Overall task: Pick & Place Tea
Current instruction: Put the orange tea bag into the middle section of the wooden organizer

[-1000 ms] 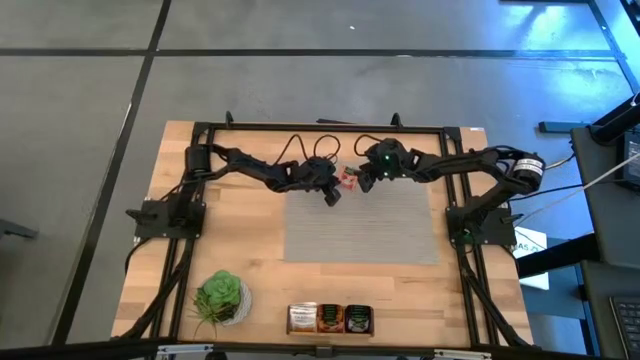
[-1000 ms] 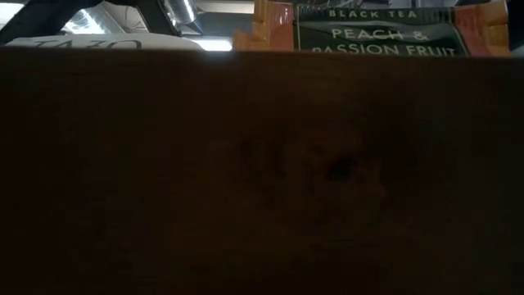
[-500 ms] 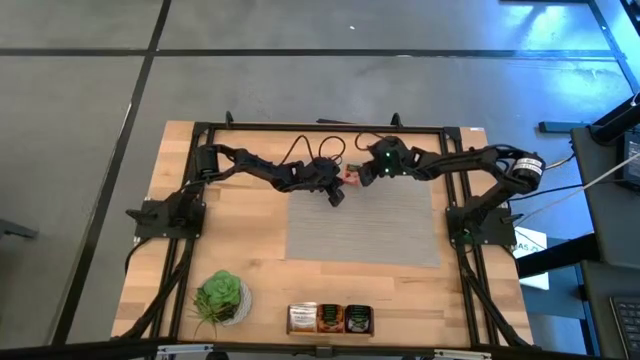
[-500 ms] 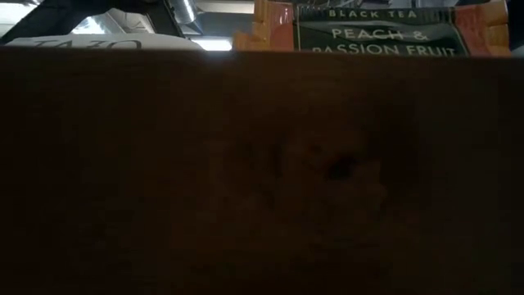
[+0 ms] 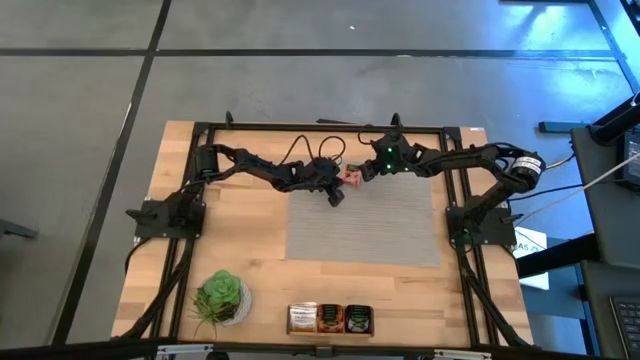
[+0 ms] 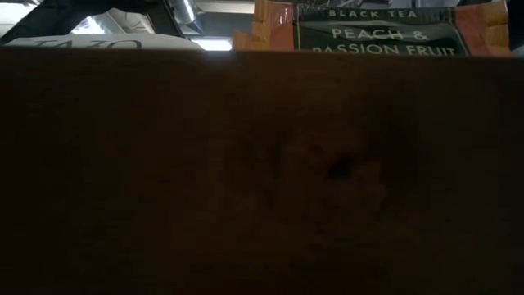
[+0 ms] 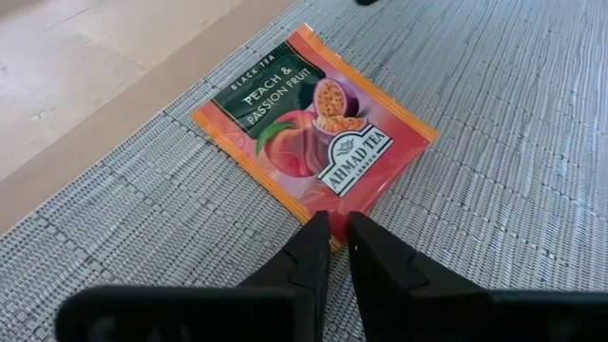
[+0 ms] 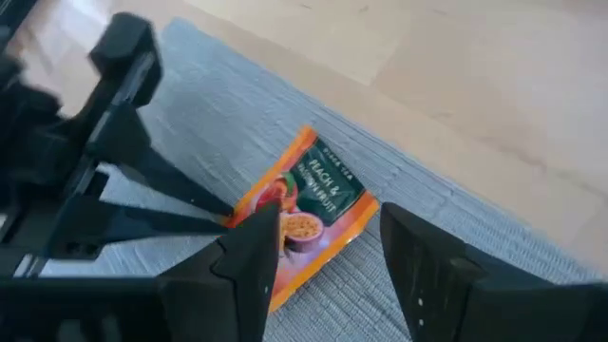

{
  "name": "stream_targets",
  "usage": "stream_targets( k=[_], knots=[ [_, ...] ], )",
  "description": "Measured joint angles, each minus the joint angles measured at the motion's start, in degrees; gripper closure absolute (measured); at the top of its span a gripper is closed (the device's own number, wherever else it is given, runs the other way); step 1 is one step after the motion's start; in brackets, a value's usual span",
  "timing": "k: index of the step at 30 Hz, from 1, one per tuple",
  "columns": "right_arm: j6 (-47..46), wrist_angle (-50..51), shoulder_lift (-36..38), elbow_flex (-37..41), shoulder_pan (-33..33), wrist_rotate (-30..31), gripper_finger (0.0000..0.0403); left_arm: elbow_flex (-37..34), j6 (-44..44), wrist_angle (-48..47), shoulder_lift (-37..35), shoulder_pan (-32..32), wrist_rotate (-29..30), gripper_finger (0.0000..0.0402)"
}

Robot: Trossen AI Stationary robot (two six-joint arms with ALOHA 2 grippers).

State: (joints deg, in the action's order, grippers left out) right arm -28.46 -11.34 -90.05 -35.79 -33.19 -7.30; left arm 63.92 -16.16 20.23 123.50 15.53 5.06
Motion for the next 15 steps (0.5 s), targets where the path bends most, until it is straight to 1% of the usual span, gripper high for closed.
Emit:
stream_targets(
  k=[4,7,9,12,15],
  knots=[
    [-2.70,-0.56,-2.01,0.00,-0.02,0.01,0.0213,-0.02,0.00,0.02,0.00,-0.02,-0.04,0.0364],
    [-2.61,-2.09,-5.07,0.04,-0.02,-0.05,0.0213,-0.04,0.00,0.04,0.00,-0.02,-0.06,0.0364],
    [-2.65,-4.99,-7.07,0.04,-0.02,-1.53,0.0213,-0.05,0.00,0.04,0.00,-0.02,-0.08,0.0364],
    [-2.48,-9.86,-9.38,0.04,-0.07,-5.45,0.0213,-0.11,0.00,0.02,-0.02,-0.04,-0.08,0.0364],
    [-2.76,-11.99,-10.32,0.00,-0.02,-6.76,0.0214,-0.11,0.00,0.02,-0.01,-0.04,-0.11,0.0364]
  ],
)
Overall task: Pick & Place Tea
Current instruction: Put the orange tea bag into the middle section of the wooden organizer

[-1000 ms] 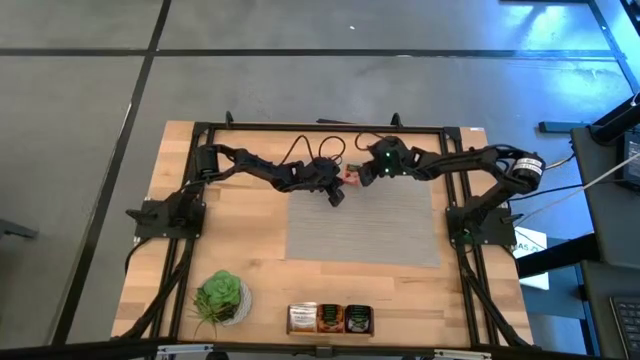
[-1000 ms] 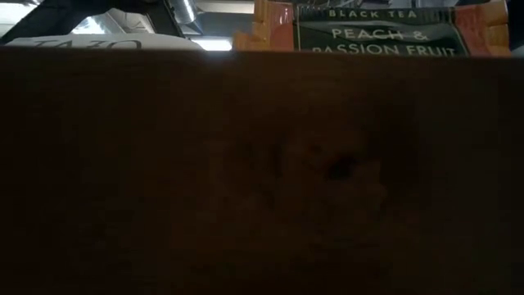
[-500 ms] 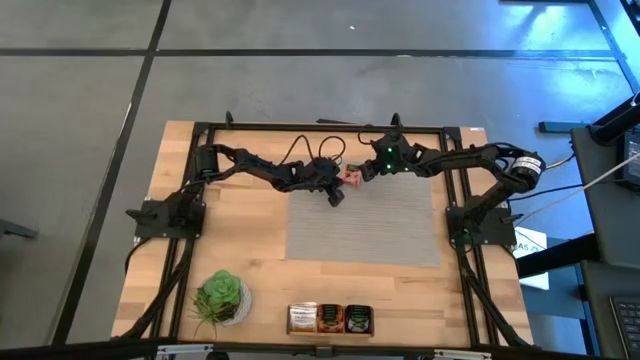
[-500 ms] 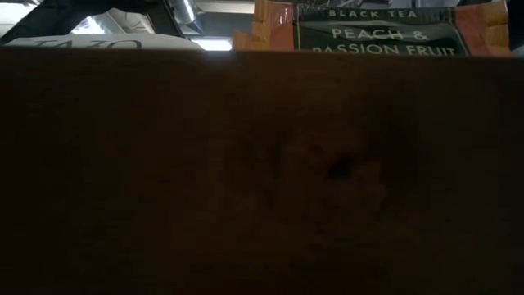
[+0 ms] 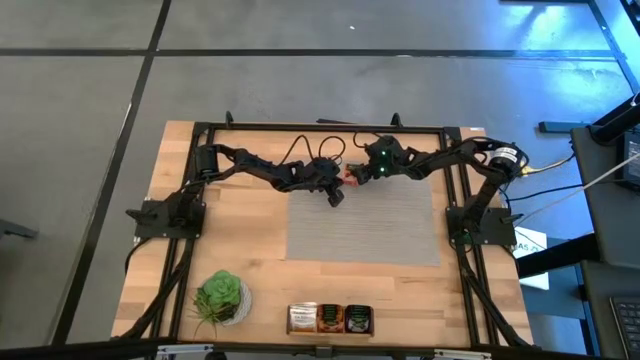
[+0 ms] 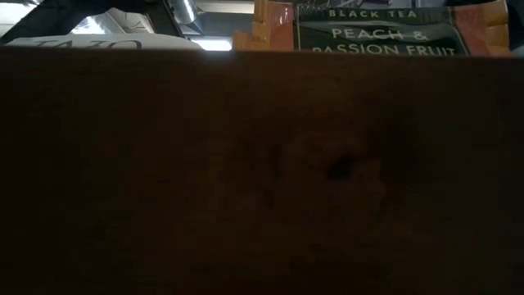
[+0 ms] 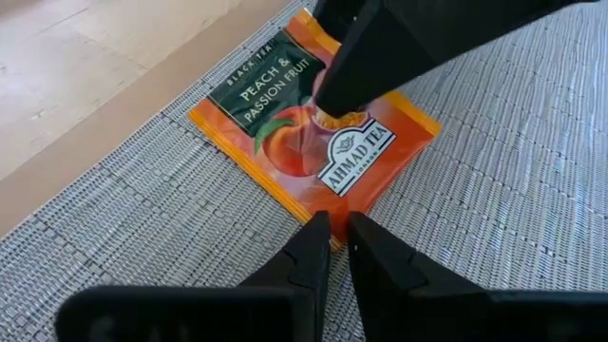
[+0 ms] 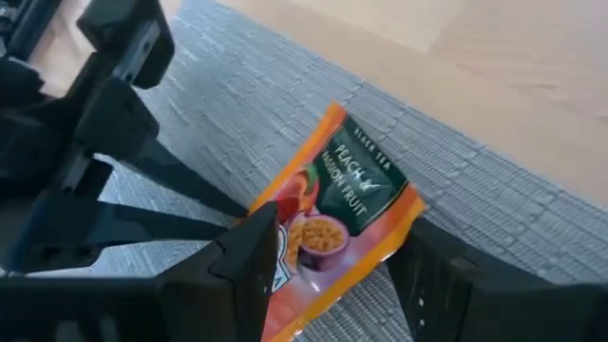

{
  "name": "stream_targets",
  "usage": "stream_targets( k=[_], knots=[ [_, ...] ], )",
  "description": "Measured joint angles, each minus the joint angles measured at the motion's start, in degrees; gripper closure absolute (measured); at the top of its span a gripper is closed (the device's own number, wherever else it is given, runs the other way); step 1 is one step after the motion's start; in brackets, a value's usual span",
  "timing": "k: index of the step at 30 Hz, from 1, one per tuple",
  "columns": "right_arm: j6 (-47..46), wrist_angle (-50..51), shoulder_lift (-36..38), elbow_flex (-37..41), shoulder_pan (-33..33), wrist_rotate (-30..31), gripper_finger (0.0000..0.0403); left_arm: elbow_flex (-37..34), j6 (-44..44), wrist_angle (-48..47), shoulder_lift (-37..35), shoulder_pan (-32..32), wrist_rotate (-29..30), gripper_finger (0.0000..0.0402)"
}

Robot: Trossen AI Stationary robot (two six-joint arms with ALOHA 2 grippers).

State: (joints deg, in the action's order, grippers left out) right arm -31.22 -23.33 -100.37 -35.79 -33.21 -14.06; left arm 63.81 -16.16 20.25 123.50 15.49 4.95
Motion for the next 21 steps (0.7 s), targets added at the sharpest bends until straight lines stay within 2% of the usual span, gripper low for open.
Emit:
stream_targets(
  k=[5,16,21],
  knots=[
    [1.36,-0.07,-0.01,0.00,-0.02,0.77,0.0243,0.00,0.85,-0.01,0.01,0.00,-0.04,0.0364],
    [3.35,-0.05,-0.01,0.00,-0.87,0.85,0.0359,-0.01,0.88,0.10,0.01,0.00,-0.02,0.0364],
    [7.15,-0.05,-0.01,0.00,-0.82,0.50,0.0396,-0.46,3.34,-1.49,-2.96,-0.11,-3.38,0.0364]
  ],
)
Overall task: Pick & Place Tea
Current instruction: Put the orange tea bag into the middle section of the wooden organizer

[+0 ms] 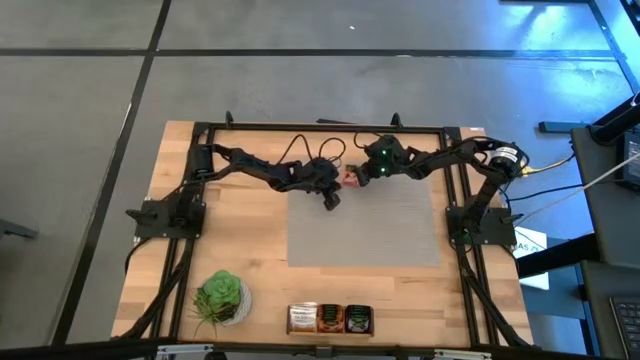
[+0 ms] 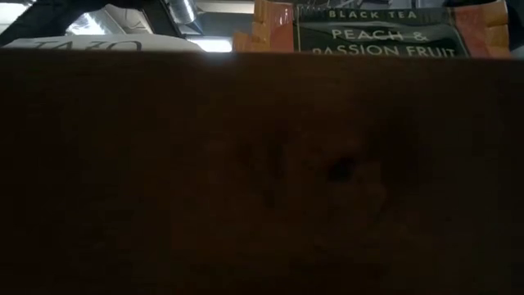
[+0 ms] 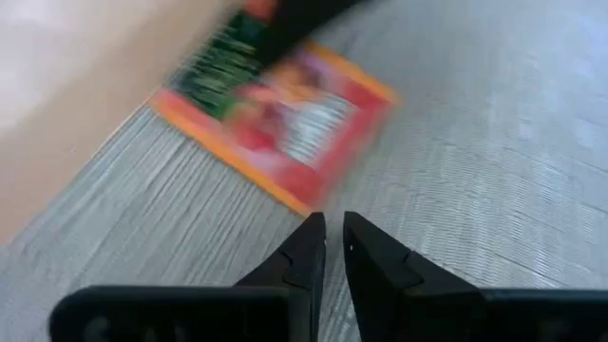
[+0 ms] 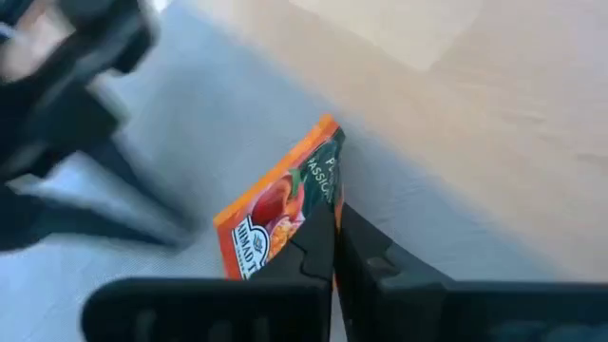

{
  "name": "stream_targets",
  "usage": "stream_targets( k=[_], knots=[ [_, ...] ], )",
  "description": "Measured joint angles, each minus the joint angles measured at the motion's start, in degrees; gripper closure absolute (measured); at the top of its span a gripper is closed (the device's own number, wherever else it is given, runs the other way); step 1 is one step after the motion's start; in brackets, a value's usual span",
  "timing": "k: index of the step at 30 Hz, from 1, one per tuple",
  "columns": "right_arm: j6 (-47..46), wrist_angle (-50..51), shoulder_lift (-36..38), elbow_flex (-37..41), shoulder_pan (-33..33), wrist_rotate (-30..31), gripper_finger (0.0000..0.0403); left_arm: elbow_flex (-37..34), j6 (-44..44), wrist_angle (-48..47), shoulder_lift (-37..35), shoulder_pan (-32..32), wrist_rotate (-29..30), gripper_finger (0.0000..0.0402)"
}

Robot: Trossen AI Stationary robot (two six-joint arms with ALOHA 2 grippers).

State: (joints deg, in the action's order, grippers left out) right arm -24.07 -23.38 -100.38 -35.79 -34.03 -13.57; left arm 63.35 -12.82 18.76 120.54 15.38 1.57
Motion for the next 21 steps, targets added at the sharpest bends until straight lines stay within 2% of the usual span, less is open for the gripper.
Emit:
stream_targets(
  k=[7,10,12,16,21],
  knots=[
    [2.44,0.64,2.74,0.04,-0.06,0.19,0.0397,0.15,5.59,-7.74,-12.03,-0.27,-0.13,0.0364],
    [4.10,0.35,7.03,0.04,0.71,-4.19,0.0398,0.08,8.69,-15.26,-18.13,-0.45,-0.18,0.0364],
    [4.93,0.79,10.96,0.04,2.85,-6.49,0.0397,-1.05,8.41,-16.08,-23.09,-0.53,-0.33,0.0364],
    [6.47,2.56,18.26,0.04,11.90,-5.66,0.0399,-8.41,5.35,-9.78,-32.20,-1.28,-0.28,0.0364],
    [8.06,2.88,24.66,0.04,29.44,7.22,0.0399,-20.97,1.49,4.68,-41.15,-4.62,2.37,0.0364]
  ],
)
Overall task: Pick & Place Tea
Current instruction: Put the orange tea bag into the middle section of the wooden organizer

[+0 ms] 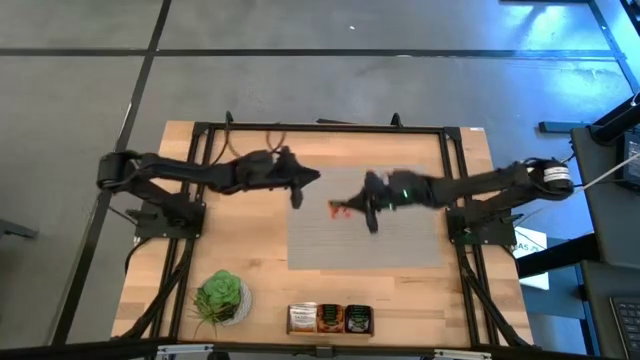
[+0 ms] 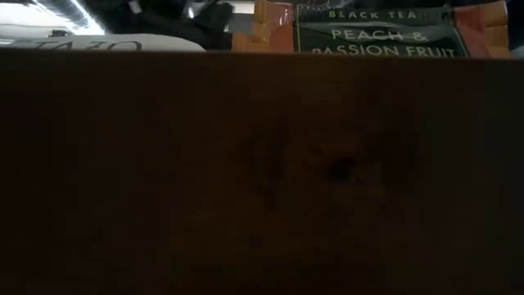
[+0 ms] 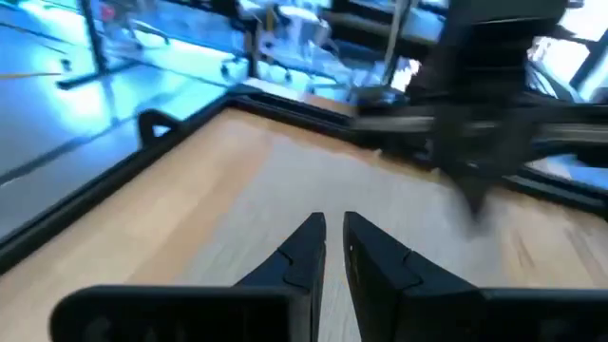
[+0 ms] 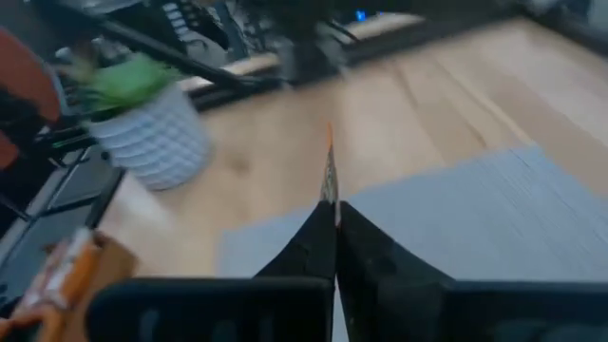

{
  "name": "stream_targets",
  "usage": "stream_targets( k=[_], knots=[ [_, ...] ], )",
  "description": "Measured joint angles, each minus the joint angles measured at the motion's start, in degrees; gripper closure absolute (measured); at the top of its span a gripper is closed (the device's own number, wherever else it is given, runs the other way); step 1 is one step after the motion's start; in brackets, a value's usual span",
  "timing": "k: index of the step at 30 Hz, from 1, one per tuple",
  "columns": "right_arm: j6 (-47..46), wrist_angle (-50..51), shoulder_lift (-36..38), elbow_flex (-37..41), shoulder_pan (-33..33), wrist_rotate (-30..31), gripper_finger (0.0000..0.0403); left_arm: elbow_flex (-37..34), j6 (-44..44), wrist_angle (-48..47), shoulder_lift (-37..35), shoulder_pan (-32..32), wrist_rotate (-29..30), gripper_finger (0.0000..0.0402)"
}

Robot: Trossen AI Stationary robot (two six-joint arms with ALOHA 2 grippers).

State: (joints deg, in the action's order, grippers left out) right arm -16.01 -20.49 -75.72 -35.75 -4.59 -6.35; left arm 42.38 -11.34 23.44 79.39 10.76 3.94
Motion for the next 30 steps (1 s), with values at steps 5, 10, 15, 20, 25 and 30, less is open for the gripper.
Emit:
stream_targets(
  k=[5,10,15,20,25,30],
  knots=[
    [0.20,-4.88,0.55,0.02,18.22,17.02,0.0399,-8.95,-3.20,10.33,-4.18,-3.06,3.44,0.0364],
    [4.59,-19.52,-3.23,0.00,31.31,26.68,0.0399,-11.16,-4.53,12.80,-4.80,-4.12,4.56,0.0364],
    [7.64,-29.86,-9.36,-0.59,39.22,33.84,0.0399,-11.14,-5.91,12.85,-4.82,-5.24,4.34,0.0364],
    [9.13,-29.73,-18.58,-6.88,43.15,37.59,0.0399,-11.14,-6.11,12.60,-4.82,-6.72,4.33,0.0364],
    [12.01,-27.63,-27.78,-16.10,46.15,38.17,0.0399,-11.14,-6.12,12.39,-4.82,-8.35,4.33,0.0364],
    [10.26,-20.24,-31.86,-23.10,48.90,42.61,0.0399,-11.14,-6.12,12.22,-4.82,-10.31,4.35,0.0364]
  ],
)
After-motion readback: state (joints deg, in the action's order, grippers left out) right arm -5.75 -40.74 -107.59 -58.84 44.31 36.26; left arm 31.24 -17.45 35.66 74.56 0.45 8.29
